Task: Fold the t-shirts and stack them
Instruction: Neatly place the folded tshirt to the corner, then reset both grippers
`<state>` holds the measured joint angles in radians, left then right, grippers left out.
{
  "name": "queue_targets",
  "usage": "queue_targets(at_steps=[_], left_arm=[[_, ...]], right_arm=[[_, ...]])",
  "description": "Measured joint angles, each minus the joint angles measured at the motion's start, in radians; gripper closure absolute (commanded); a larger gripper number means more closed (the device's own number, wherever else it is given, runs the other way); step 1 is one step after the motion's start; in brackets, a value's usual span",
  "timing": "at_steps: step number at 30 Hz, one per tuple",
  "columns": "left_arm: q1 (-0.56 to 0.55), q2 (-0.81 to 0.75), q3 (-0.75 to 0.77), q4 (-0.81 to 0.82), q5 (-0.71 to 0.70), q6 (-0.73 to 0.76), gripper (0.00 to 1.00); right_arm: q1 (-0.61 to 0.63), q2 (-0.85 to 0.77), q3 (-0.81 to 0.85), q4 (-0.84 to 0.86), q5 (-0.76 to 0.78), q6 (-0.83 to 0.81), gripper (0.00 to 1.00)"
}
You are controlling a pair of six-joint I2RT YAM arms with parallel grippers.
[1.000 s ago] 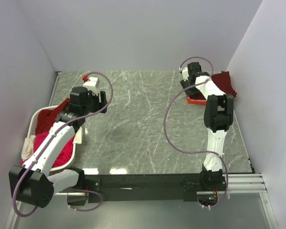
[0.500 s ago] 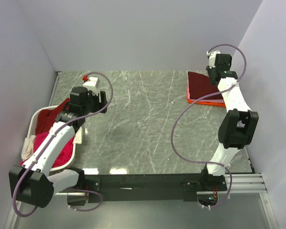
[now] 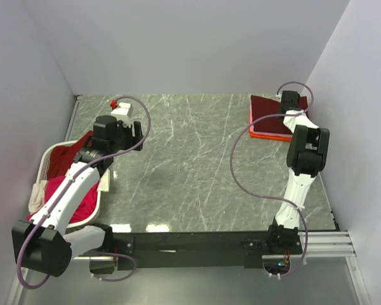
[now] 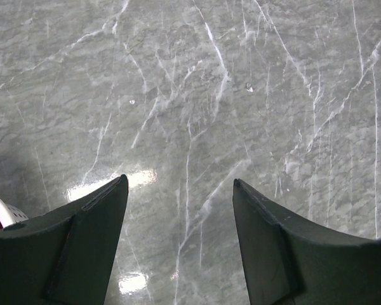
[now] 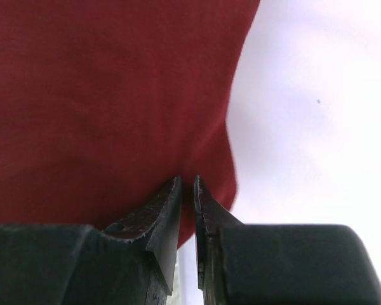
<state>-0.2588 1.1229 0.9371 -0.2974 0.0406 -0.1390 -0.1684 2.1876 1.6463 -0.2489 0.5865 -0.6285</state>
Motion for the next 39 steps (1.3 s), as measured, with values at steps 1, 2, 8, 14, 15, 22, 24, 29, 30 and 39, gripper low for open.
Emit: queue_targets(at_steps=[1,2,8,14,15,22,24,29,30,39], left_arm=[[0.0,0.0,0.0,0.0,0.0,0.0,0.28],[0.0,0.0,0.0,0.0,0.0,0.0,0.28],[0.0,0.001,0.0,0.0,0.0,0.0,0.28],[0.0,0.001,0.0,0.0,0.0,0.0,0.28],[0.0,0.001,0.0,0.0,-0.001,0.0,0.28],[0.0,0.0,0.0,0.0,-0.004,0.0,0.28],[0.0,0.0,0.0,0.0,-0.005,0.0,0.27],[0.0,-0.007,-0.001,0.0,-0.018,-0.002,0.17],[0.0,-0.013,-0.001,0.0,-0.023,-0.002,0.14],[0.006,-0.161,-0.023,0.023,-0.088,-0.04,0.0]], right_arm=[[-0.006,0.005,-0.005,0.006,0.01,-0.009,0.8],[-0.011,0.008,-0.01,0.013,0.015,-0.013,0.8],[-0.035,-0.001,-0.046,0.024,0.005,-0.007,0.78],[-0.053,-0.053,-0.036,0.016,-0.019,0.008,0.78],[-0.058,-0.053,-0.025,0.014,-0.021,0.01,0.78],[-0.088,-0.043,-0.003,-0.01,-0.042,0.035,0.78],[-0.091,-0.047,-0.032,-0.003,-0.047,0.04,0.78],[-0.086,-0.108,-0.162,0.008,-0.064,0.048,0.78],[-0.083,-0.14,-0.192,0.007,-0.071,0.051,0.78],[0.018,-0.644,-0.339,-0.031,-0.257,0.114,0.41]])
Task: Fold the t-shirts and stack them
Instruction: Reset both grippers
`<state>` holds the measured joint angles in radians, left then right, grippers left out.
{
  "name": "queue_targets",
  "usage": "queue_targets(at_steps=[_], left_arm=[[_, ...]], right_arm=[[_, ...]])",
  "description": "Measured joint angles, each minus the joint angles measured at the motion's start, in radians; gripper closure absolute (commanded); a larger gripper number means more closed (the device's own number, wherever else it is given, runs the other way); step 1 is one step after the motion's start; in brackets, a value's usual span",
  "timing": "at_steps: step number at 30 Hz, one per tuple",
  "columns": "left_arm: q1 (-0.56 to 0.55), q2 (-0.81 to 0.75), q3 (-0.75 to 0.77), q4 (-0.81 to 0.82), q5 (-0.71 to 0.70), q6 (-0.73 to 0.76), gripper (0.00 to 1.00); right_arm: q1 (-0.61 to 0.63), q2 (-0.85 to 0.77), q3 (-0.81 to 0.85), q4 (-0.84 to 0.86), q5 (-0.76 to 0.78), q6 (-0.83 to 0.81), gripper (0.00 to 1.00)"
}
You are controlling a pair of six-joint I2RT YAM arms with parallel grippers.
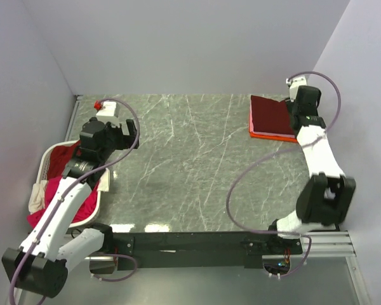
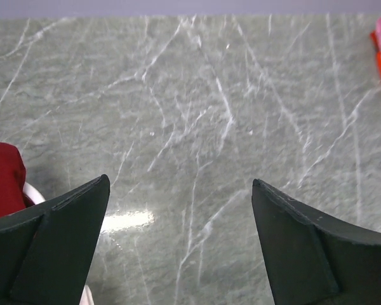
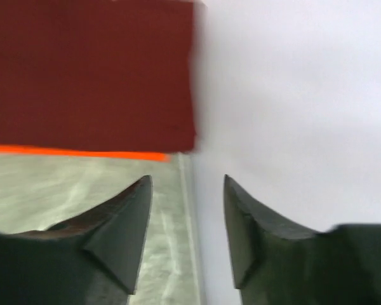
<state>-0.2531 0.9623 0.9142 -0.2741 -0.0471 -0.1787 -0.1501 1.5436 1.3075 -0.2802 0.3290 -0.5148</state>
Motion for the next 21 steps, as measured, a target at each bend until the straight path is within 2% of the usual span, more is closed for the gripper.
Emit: queue_targets(at_steps=[5,6,7,13,16,21], left_arm=[[0.02,-0.075,0.006,-0.003,0.01,-0.05,0.01],[0.026,-0.09,0.006,-0.004,0.015,-0.06,0.01],[0.035,-0.104,0.006,-0.006,0.019,-0.075,0.0],[0.104,-0.17,-0.016,-0.011,0.076,-0.147,0.01],[0.13,-0.183,-0.045,-0.021,0.101,-0.172,0.0],[0.145,-0.189,-0.07,-0.05,0.113,-0.206,0.0]], right_arm=[[0.026,-0.265,-0.097,-0.057,-0.264,0.083,0.32],[0.025,-0.32,-0.132,-0.054,-0.302,0.108,0.25],[0.023,-0.378,-0.182,-0.041,-0.334,0.136,0.13],[0.015,-0.718,-0.462,0.077,-0.367,0.338,0.12],[0.015,-0.764,-0.462,0.084,-0.328,0.447,0.11],[0.015,-0.782,-0.48,0.111,-0.29,0.516,0.12]])
